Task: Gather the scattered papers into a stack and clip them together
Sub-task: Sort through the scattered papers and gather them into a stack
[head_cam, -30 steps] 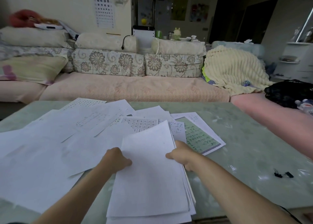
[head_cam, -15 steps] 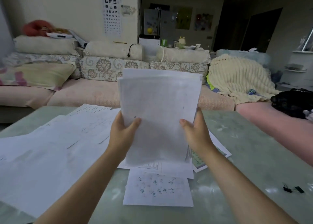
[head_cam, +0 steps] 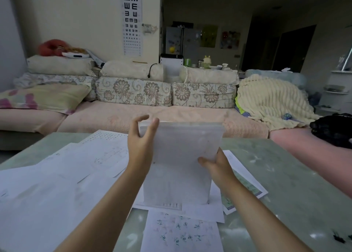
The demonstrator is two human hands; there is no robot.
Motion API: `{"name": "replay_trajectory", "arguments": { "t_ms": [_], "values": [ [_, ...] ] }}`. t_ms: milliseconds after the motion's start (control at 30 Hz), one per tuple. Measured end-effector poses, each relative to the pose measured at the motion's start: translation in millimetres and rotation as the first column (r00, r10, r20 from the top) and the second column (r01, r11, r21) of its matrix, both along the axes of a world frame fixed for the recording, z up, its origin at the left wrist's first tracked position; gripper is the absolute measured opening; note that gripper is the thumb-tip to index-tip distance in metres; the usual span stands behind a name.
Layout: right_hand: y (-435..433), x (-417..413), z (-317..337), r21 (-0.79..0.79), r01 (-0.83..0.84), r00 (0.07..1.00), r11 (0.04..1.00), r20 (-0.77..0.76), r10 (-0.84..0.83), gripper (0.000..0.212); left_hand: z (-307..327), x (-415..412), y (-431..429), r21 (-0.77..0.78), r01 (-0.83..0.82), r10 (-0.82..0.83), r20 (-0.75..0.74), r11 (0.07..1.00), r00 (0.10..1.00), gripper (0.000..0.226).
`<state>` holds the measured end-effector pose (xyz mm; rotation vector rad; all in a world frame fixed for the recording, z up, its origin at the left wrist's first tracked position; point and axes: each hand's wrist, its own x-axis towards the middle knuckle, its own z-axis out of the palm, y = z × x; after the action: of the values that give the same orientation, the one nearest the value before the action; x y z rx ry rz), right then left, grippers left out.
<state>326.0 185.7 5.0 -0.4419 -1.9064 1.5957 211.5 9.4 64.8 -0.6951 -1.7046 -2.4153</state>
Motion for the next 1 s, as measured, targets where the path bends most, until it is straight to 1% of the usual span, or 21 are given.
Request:
{"name": "replay_trajectory", "arguments": {
  "t_ms": [133,200,300,400,533,567,600,633,667,700,733,767,800,833,867,900,933,967,1000],
  "values": [
    [1,-9,0,-0.025,0.021,0.999,0.999,-0.041,-0.022,0.053,15,-8,12,0.042,-0.053,0.047,0.130,0.998,0.990,0.010],
    [3,-13,-2,-0.037,0.031,0.998,0.999,-0.047,-0.032,0.052,20,-13,15,0.034,-0.070,0.065,0.136,0.997,0.989,0.005],
    [6,-18,-6,-0.047,0.053,0.998,0.997,-0.043,-0.055,0.052,26,-18,18,0.026,-0.078,0.075,0.104,0.997,0.992,0.015],
    [4,-22,-7,-0.034,0.086,0.995,0.996,-0.054,-0.087,0.053,28,-22,19,-0.014,-0.097,0.097,0.056,0.995,0.994,0.020],
    [3,-22,-3,-0.072,0.164,0.975,0.984,-0.141,-0.173,0.040,30,-26,19,-0.051,-0.090,0.094,0.099,0.995,0.991,0.032],
    [1,-22,-3,-0.070,0.165,0.974,0.984,-0.148,-0.174,0.041,31,-26,18,-0.082,-0.101,0.107,0.074,0.992,0.992,0.032],
    [0,-22,-4,-0.060,0.160,0.975,0.985,-0.148,-0.168,0.043,32,-25,18,-0.138,-0.126,0.128,0.008,0.982,0.992,0.031],
    [0,-21,-6,-0.052,0.158,0.976,0.986,-0.144,-0.164,0.044,34,-25,19,-0.219,-0.166,0.151,-0.087,0.961,0.985,0.028],
    [0,-21,-8,-0.047,0.156,0.978,0.987,-0.134,-0.161,0.044,37,-24,18,-0.319,-0.233,0.173,-0.205,0.919,0.963,0.024],
    [1,-20,-9,-0.046,0.151,0.980,0.988,-0.126,-0.155,0.046,39,-24,18,-0.420,-0.333,0.194,-0.341,0.844,0.920,0.020],
    [2,-20,-9,-0.040,0.144,0.982,0.989,-0.118,-0.148,0.047,41,-24,18,-0.489,-0.471,0.213,-0.492,0.734,0.844,0.017],
    [3,-20,-8,-0.031,0.138,0.984,0.990,-0.112,-0.141,0.049,44,-23,20,-0.494,-0.617,0.214,-0.648,0.612,0.731,0.019],
    [3,-20,-6,-0.023,0.135,0.985,0.991,-0.107,-0.137,0.051,47,-21,24,-0.444,-0.721,0.168,-0.779,0.532,0.604,0.025],
    [4,-20,-5,-0.018,0.133,0.986,0.991,-0.102,-0.134,0.053,50,-16,31,-0.388,-0.763,0.075,-0.867,0.518,0.492,0.032],
    [3,-20,-4,-0.005,0.130,0.987,0.991,-0.098,-0.130,0.052,51,-8,39,-0.369,-0.754,-0.050,-0.911,0.543,0.410,0.038],
    [3,-20,-2,0.012,0.130,0.987,0.991,-0.093,-0.129,0.050,49,0,50,-0.396,-0.723,-0.178,-0.915,0.567,0.361,0.044],
    [2,-19,-1,0.033,0.128,0.988,0.991,-0.095,-0.125,0.047,45,9,61,-0.443,-0.700,-0.288,-0.896,0.560,0.337,0.049],
    [3,-18,-1,0.051,0.126,0.987,0.991,-0.103,-0.120,0.046,41,15,71,-0.476,-0.702,-0.365,-0.875,0.529,0.318,0.055],
    [3,-17,0,0.066,0.122,0.987,0.990,-0.112,-0.114,0.045,37,19,78,-0.474,-0.719,-0.403,-0.869,0.508,0.288,0.058]
  ]
}}
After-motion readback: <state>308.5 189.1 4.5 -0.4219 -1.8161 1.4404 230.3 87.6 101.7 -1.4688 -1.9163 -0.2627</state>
